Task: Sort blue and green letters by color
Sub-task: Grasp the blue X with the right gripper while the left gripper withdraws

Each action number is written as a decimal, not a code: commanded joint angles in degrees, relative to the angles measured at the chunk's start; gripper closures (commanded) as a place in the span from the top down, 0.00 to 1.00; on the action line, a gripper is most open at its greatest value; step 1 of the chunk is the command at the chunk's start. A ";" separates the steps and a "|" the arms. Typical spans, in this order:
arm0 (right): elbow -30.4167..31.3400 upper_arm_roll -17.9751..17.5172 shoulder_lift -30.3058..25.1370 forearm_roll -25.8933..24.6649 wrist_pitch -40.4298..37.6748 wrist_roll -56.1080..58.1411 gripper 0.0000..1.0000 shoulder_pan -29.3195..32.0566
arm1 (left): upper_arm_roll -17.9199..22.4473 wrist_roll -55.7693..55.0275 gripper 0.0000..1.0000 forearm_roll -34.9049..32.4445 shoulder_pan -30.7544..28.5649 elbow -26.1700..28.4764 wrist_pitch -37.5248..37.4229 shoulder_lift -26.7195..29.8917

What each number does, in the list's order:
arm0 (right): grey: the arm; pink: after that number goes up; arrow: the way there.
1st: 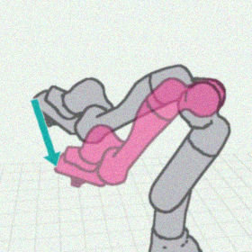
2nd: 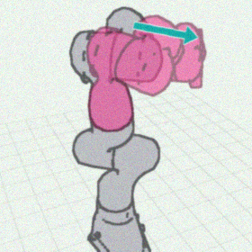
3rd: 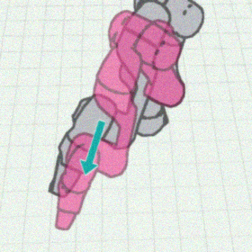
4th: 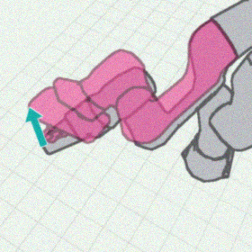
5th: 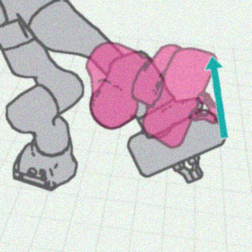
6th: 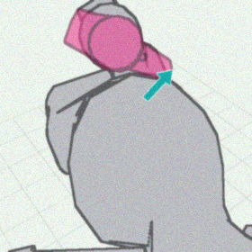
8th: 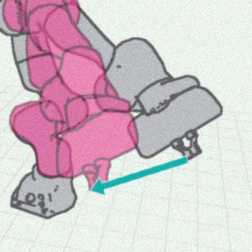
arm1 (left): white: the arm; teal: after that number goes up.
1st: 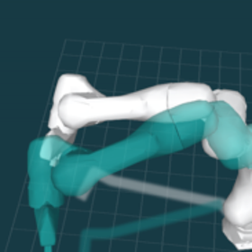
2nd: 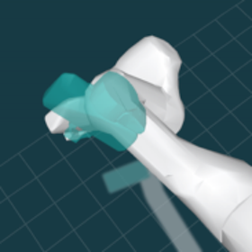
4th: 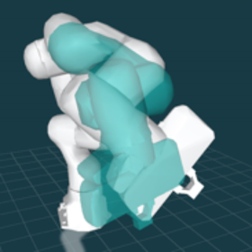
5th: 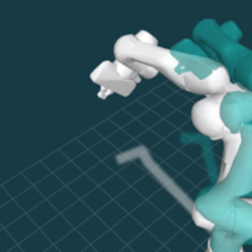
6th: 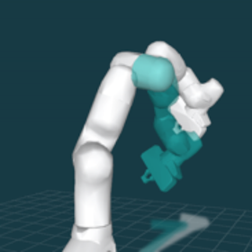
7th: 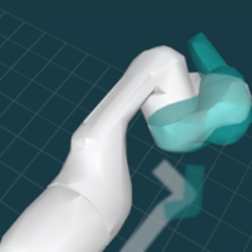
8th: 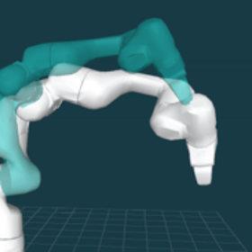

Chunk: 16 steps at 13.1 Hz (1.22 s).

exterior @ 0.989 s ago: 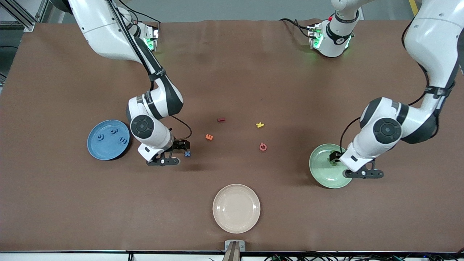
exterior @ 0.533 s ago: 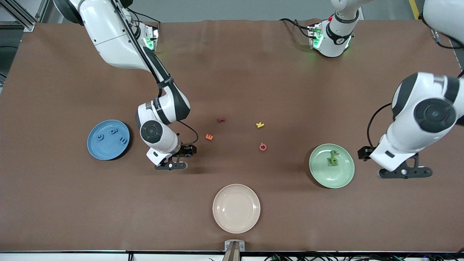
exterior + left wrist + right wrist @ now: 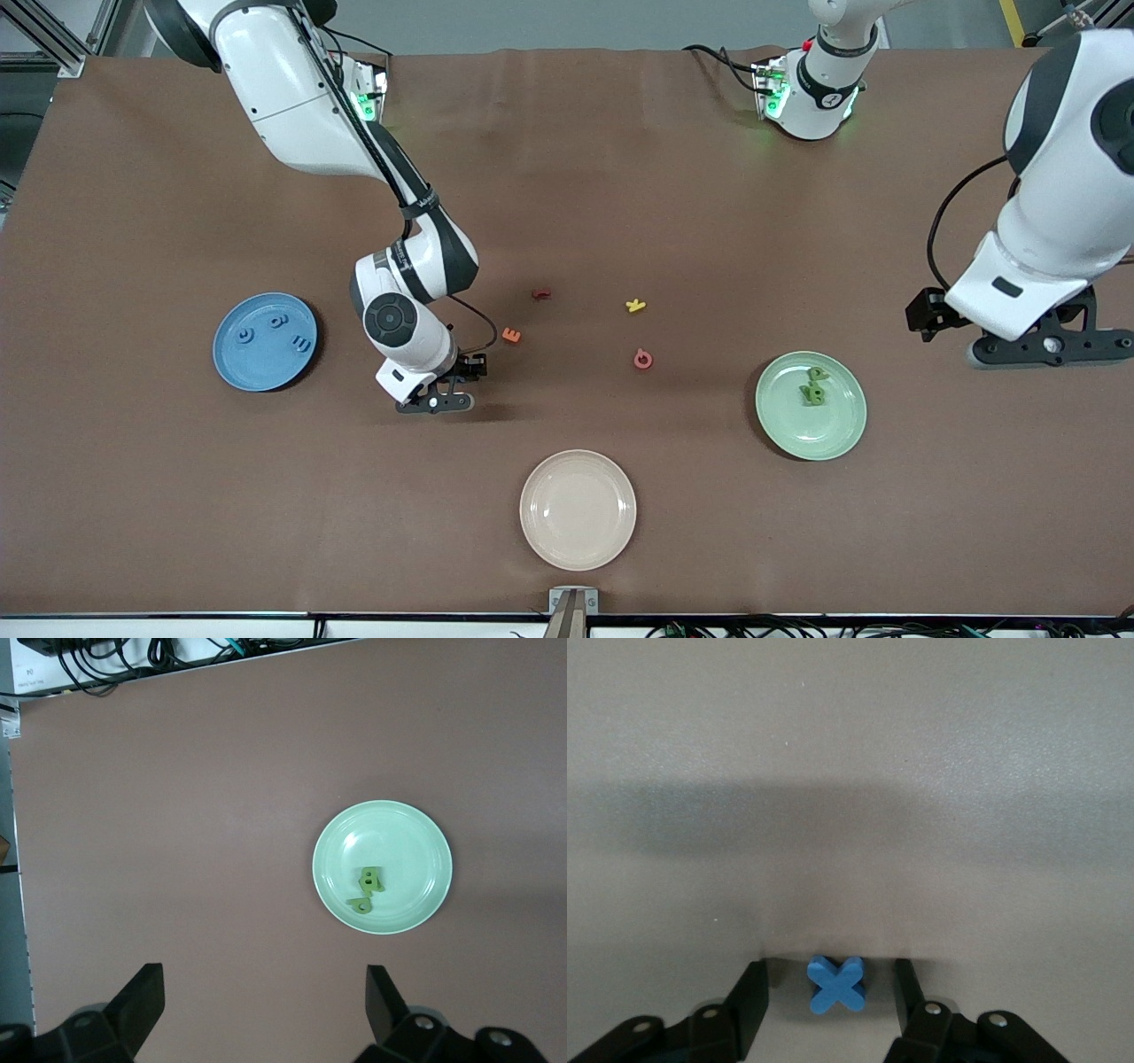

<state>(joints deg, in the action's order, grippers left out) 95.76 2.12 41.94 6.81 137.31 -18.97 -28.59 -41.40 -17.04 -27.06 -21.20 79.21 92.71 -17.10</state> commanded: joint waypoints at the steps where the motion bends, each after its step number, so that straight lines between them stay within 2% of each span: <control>1: -0.84 0.42 0.51 0.93 -0.37 -0.37 0.50 -0.59 | 15.93 3.84 1.00 10.56 9.38 0.33 -2.17 5.91; 2: -0.84 0.42 0.51 0.93 -0.55 -0.37 0.43 -0.59 | 22.00 6.12 1.00 15.15 12.64 0.85 -3.05 7.24; 4: -0.84 0.42 0.51 0.93 -0.55 -0.37 0.27 -0.59 | 30.37 7.81 1.00 20.44 18.53 1.38 -6.04 8.56; 7: -0.75 0.43 0.51 0.93 -0.28 -0.55 0.08 -0.50 | 35.32 8.25 1.00 25.02 20.22 5.59 -6.13 12.77; 8: -0.75 0.51 0.51 0.93 -0.37 -0.55 0.05 -0.50 | 37.42 8.25 1.00 25.82 21.10 6.47 -6.05 14.27; 11: -0.67 0.60 -0.80 0.84 -2.03 0.24 0.04 0.20 | 37.53 8.42 1.00 25.92 20.58 6.74 -5.52 15.08; 14: -0.40 0.95 -8.17 0.75 -15.36 5.49 0.04 4.31 | 37.36 8.43 1.00 25.48 20.84 6.92 -4.82 14.81; 16: 2.13 1.04 -12.30 0.23 -18.30 11.64 0.04 8.44 | 37.18 8.43 1.00 25.56 21.02 6.57 -4.64 14.81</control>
<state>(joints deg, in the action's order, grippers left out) 93.99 3.91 35.25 6.82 121.38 -12.92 -24.60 -4.49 -9.40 -2.09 -0.70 84.88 87.12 -3.26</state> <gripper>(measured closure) 0.731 0.000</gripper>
